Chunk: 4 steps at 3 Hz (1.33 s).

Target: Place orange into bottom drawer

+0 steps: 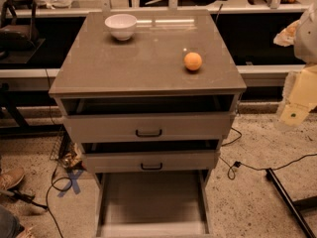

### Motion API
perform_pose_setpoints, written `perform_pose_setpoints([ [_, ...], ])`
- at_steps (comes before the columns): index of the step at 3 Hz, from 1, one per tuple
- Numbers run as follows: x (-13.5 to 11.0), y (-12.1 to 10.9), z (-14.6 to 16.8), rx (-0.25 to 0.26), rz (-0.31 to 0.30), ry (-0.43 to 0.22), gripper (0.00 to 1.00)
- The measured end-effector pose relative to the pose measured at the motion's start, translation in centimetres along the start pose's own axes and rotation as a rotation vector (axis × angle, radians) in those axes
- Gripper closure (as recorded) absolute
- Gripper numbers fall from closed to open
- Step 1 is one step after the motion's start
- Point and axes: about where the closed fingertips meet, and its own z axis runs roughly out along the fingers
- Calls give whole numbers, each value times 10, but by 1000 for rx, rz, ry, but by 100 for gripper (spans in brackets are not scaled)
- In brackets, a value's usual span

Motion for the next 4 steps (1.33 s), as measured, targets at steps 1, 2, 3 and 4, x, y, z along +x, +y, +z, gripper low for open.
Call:
perform_pose_setpoints([
  [1, 0, 0, 0, 0, 0, 0, 0],
  [2, 0, -17, 12, 22, 74, -69, 0],
  [3, -5, -55, 40, 52, 233, -208, 0],
  [4, -21, -99, 65, 119, 429, -313, 0],
])
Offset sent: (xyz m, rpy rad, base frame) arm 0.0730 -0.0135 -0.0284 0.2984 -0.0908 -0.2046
